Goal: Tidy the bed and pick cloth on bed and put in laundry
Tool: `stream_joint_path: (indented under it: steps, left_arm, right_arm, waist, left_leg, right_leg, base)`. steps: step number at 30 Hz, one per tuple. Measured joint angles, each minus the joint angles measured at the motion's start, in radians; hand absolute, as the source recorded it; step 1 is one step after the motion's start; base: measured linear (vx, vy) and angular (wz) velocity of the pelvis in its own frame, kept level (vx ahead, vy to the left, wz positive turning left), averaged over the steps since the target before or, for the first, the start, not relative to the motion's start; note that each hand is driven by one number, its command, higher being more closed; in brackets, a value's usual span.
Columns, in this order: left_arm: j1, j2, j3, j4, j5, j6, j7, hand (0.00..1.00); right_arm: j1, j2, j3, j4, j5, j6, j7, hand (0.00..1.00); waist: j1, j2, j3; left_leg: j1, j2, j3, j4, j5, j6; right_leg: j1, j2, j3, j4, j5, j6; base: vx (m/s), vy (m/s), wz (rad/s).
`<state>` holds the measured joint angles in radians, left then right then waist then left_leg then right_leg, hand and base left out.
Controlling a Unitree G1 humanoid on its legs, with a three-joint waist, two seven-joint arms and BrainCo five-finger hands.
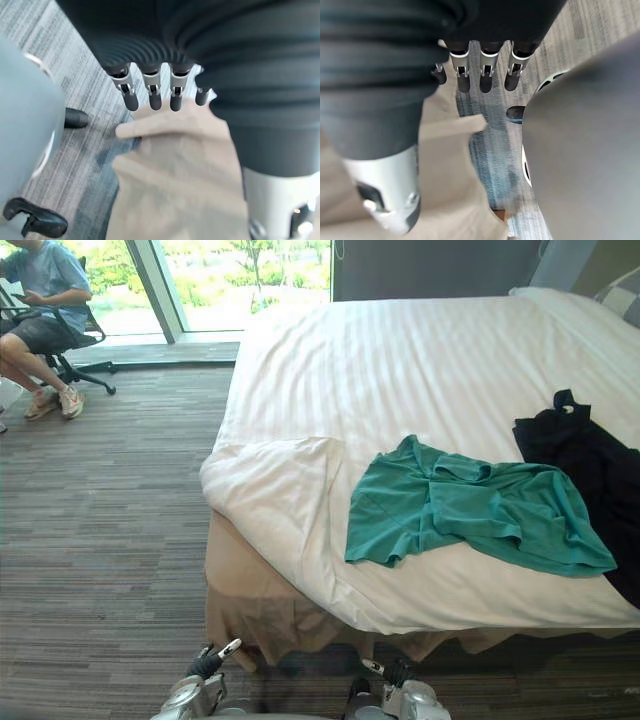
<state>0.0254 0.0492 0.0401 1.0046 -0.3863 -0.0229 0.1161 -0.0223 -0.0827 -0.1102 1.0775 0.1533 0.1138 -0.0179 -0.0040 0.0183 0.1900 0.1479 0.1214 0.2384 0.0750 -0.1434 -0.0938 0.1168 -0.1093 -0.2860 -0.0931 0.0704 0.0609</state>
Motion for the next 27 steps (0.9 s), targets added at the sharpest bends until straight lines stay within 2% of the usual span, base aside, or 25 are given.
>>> stream_joint_path:
  steps: [4,6,7,10,12,13,14,15,16,17,20,24,27]
  left_arm:
    - [0.006,0.003,0.003,0.001,-0.207,-0.004,0.014,0.0]
    - [0.003,-0.001,0.027,0.0,-0.364,-0.023,0.043,0.0]
    - [0.002,-0.002,0.041,0.0,-0.385,-0.029,0.047,0.0]
    - [-0.019,0.01,0.133,-0.007,-0.484,-0.096,0.088,0.0]
    - [-0.039,0.033,0.197,-0.033,-0.566,-0.204,0.125,0.0]
    - [-0.044,0.04,0.208,-0.042,-0.577,-0.224,0.132,0.0]
    - [-0.059,0.064,0.244,-0.069,-0.584,-0.269,0.145,0.0]
    - [-0.076,0.091,0.269,-0.088,-0.561,-0.31,0.167,0.0]
    - [-0.084,0.1,0.282,-0.094,-0.543,-0.324,0.171,0.0]
    - [-0.101,0.137,0.304,-0.122,-0.478,-0.36,0.177,0.0]
    - [-0.156,0.202,0.326,-0.192,-0.396,-0.407,0.19,0.0]
    - [-0.278,0.297,0.329,-0.339,-0.188,-0.412,0.208,0.0]
    - [-0.344,0.365,0.318,-0.41,-0.029,-0.396,0.162,0.0]
  right_arm:
    - [0.019,-0.001,-0.016,-0.013,0.04,0.0,-0.016,0.0]
    - [0.022,-0.004,-0.033,-0.012,0.042,0.005,-0.026,0.0]
    - [0.021,-0.004,-0.035,-0.012,0.042,0.008,-0.028,0.0]
    - [0.021,-0.004,-0.044,-0.012,0.059,0.017,-0.033,0.0]
    - [0.021,-0.005,-0.046,-0.012,0.061,0.024,-0.034,0.0]
    - [0.021,-0.005,-0.046,-0.012,0.061,0.024,-0.034,0.0]
    - [0.022,-0.006,-0.044,-0.013,0.062,0.025,-0.035,0.0]
    - [0.024,-0.007,-0.041,-0.015,0.068,0.025,-0.038,0.0]
    - [0.026,-0.007,-0.037,-0.019,0.07,0.026,-0.04,0.0]
    - [0.031,-0.008,-0.029,-0.022,0.07,0.025,-0.046,0.0]
    - [0.046,-0.009,-0.025,-0.041,0.072,0.021,-0.056,0.0]
    - [0.067,-0.017,-0.037,-0.061,0.073,0.012,-0.07,0.0]
    - [0.087,-0.018,-0.068,-0.062,0.071,0.003,-0.075,0.0]
  waist:
    - [-0.005,0.009,-0.003]
    - [-0.007,0.014,-0.005]
    - [-0.007,0.014,-0.006]
    - [-0.01,0.014,-0.006]
    - [-0.016,0.013,-0.005]
    - [-0.017,0.012,-0.005]
    - [-0.018,0.009,-0.005]
    - [-0.022,0.006,-0.004]
    - [-0.024,0.005,-0.004]
    - [-0.035,0.001,-0.006]
    - [-0.036,-0.006,-0.01]
    - [-0.049,-0.006,-0.014]
    - [-0.063,-0.002,-0.014]
  left_leg:
    - [0.033,-0.024,0.001,-0.043,0.011,0.01]
    - [0.045,-0.025,0.002,-0.058,0.012,0.009]
    - [0.045,-0.024,0.002,-0.059,0.012,0.008]
    - [0.054,-0.019,0.003,-0.067,0.015,0.004]
    - [0.064,-0.016,0.012,-0.074,0.015,0.003]
    - [0.065,-0.016,0.013,-0.074,0.015,0.002]
    - [0.069,-0.015,0.022,-0.075,0.014,0.001]
    - [0.072,-0.015,0.029,-0.075,0.013,0.0]
    - [0.073,-0.015,0.031,-0.075,0.013,0.0]
    - [0.072,-0.015,0.036,-0.075,0.013,0.0]
    - [0.062,-0.013,0.055,-0.076,0.013,0.0]
    - [0.056,-0.013,0.056,-0.076,0.013,0.0]
    - [0.063,-0.013,0.062,-0.078,0.012,-0.001]
  right_leg:
    - [0.013,-0.013,-0.007,-0.002,0.0,0.009]
    - [0.018,-0.014,-0.014,-0.002,-0.003,0.013]
    - [0.018,-0.014,-0.016,-0.002,-0.003,0.013]
    - [0.019,-0.01,-0.027,-0.002,-0.003,0.012]
    - [0.027,-0.008,-0.025,-0.003,-0.003,0.012]
    - [0.028,-0.007,-0.024,-0.003,-0.003,0.012]
    - [0.028,-0.007,-0.018,-0.004,-0.003,0.012]
    - [0.027,-0.006,-0.01,-0.008,-0.003,0.012]
    - [0.026,-0.006,-0.008,-0.008,-0.003,0.012]
    - [0.023,-0.005,-0.003,-0.009,-0.003,0.012]
    - [0.002,-0.003,0.009,-0.009,0.001,0.008]
    - [-0.005,-0.002,0.01,-0.008,0.002,0.007]
    - [-0.006,-0.001,0.013,-0.007,0.002,0.007]
  base:
    - [0.07,0.061,0.04]
    - [0.08,0.043,0.02]
    - [0.07,0.025,0.04]
    - [0.04,0.004,0.02]
    - [-0.02,0.001,-0.07]
    - [-0.05,0.002,-0.11]
    - [-0.06,0.006,-0.17]
    - [-0.05,0.006,-0.17]
    - [-0.05,0.004,-0.14]
    - [-0.05,0.001,-0.14]
    - [-0.04,-0.002,-0.17]
    - [0.01,0.001,-0.01]
    - [0.05,0.014,-0.03]
